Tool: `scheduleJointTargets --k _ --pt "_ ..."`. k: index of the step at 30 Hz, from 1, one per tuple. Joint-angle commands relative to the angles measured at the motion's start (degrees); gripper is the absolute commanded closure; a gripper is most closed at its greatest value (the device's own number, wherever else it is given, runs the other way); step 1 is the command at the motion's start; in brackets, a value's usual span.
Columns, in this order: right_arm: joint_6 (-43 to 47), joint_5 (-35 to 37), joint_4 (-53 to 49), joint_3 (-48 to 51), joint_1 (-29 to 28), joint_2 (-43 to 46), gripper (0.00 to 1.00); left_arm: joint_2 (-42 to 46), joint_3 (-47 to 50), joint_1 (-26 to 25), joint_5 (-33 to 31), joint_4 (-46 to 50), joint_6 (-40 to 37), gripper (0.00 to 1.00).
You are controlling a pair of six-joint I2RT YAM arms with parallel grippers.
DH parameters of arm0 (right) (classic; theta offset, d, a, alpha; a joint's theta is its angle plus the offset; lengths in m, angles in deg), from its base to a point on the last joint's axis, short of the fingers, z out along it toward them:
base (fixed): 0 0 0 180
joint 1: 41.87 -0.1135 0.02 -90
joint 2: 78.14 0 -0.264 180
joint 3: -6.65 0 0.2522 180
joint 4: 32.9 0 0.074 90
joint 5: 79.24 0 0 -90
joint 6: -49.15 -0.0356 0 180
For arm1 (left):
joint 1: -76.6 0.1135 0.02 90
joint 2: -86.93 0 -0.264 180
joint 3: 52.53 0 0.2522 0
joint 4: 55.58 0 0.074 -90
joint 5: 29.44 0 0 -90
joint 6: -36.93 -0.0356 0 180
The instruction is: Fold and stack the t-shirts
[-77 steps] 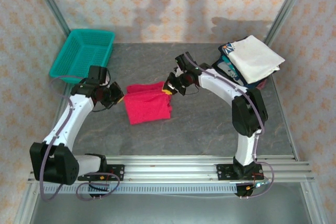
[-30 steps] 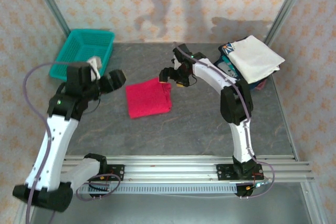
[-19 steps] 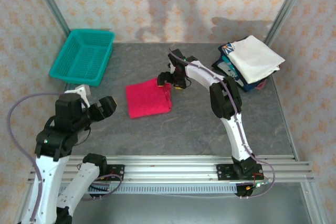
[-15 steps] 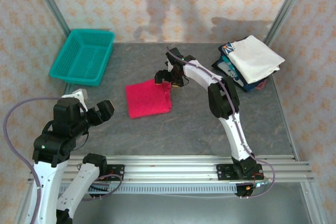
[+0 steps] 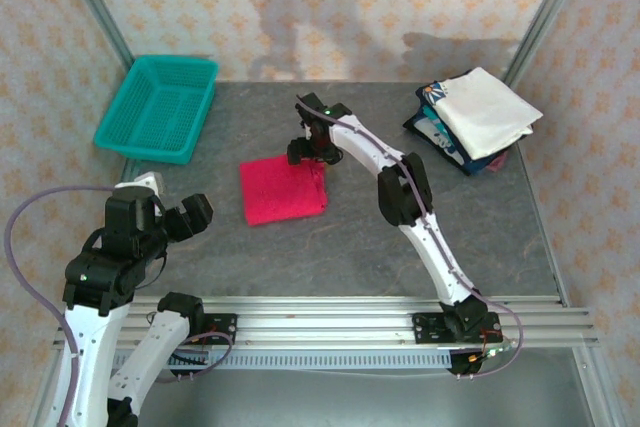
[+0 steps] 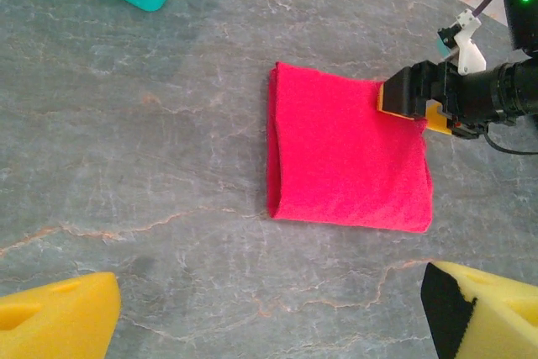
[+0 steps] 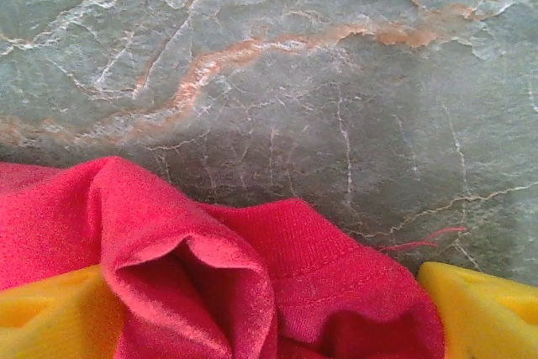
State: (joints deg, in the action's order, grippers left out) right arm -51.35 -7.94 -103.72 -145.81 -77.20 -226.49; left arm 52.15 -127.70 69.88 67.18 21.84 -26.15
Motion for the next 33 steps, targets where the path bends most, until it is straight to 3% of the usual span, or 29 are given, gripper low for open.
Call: scheduleJointTargets --k 1,4,7,10,16,22,33 --pt "0.9 1.9 -6.3 -4.2 -2.0 -4.7 0.26 -0.2 -1.4 0.2 -2.4 0.1 -0.5 0.07" --pt "0.3 0.6 -7.1 -6.3 -3.4 -6.6 0.49 -0.4 -2.2 0.3 -3.4 -0.1 -1.0 0.07" --pt "-1.2 0.8 -6.1 -5.8 -4.2 -7.1 0.83 -1.0 -2.6 0.2 -3.8 0.3 -1.4 0.06" --pt "-3.2 0.6 -4.8 -6.2 -3.6 -6.2 1.00 -1.5 -3.2 0.2 -3.8 1.0 -1.9 0.07" --pt "0.9 11.4 -4.5 -5.6 -2.2 3.7 1.00 -0.3 -2.8 0.2 -3.7 0.2 -2.6 0.07" --pt "7.1 22.5 -4.8 -3.8 -0.2 14.0 1.00 -1.0 -1.6 0.2 0.8 -5.6 -1.8 0.06" --pt "10.5 26.6 -7.5 -11.9 5.6 19.4 1.00 -10.2 -6.6 0.2 3.9 -17.2 -3.0 0.05"
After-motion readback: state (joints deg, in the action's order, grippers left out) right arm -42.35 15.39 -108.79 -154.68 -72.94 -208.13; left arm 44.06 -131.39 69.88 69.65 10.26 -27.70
